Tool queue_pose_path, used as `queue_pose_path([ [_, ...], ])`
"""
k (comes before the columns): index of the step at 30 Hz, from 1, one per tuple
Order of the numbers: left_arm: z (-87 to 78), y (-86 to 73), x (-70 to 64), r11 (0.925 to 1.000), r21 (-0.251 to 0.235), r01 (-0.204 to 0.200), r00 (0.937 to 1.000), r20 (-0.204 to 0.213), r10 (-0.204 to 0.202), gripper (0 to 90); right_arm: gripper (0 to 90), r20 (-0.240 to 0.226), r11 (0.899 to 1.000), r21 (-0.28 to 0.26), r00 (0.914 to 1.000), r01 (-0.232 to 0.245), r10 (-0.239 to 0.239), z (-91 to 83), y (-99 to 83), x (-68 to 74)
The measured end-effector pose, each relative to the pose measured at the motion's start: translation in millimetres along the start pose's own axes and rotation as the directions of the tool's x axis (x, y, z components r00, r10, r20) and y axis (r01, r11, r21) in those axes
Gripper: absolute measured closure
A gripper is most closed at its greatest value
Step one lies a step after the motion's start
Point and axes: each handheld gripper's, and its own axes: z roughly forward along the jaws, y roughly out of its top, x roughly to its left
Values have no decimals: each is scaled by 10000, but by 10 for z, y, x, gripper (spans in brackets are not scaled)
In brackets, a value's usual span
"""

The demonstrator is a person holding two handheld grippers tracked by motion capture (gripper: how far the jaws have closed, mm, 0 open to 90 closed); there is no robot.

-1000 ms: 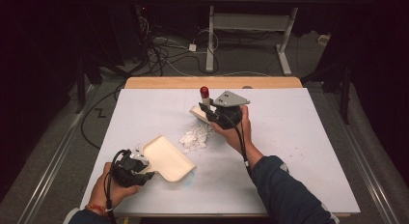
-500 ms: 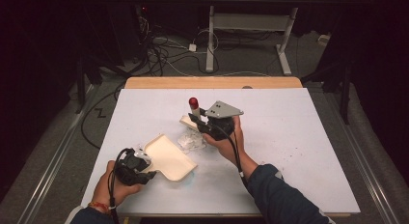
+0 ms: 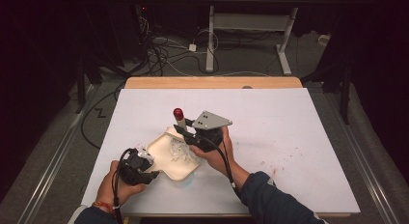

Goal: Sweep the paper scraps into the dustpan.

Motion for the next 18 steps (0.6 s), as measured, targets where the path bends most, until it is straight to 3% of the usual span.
queue_pose_path([
  [5,15,16,-29,10000,32,0,10000,-25,0,635,702,-295,9995,-230,9994,-197,190,-20,29,123],
  [11,57,18,-38,10000,41,75,10000,14,-75,635,705,-345,9995,-317,9994,39,-50,-58,61,194],
  [15,74,14,-38,9999,18,103,9999,28,-103,635,706,-380,9985,-541,9993,-62,42,-108,105,136],
  [18,77,12,-39,10000,48,52,10000,10,-52,635,706,-154,9976,-689,9999,-39,29,-162,177,81],
])
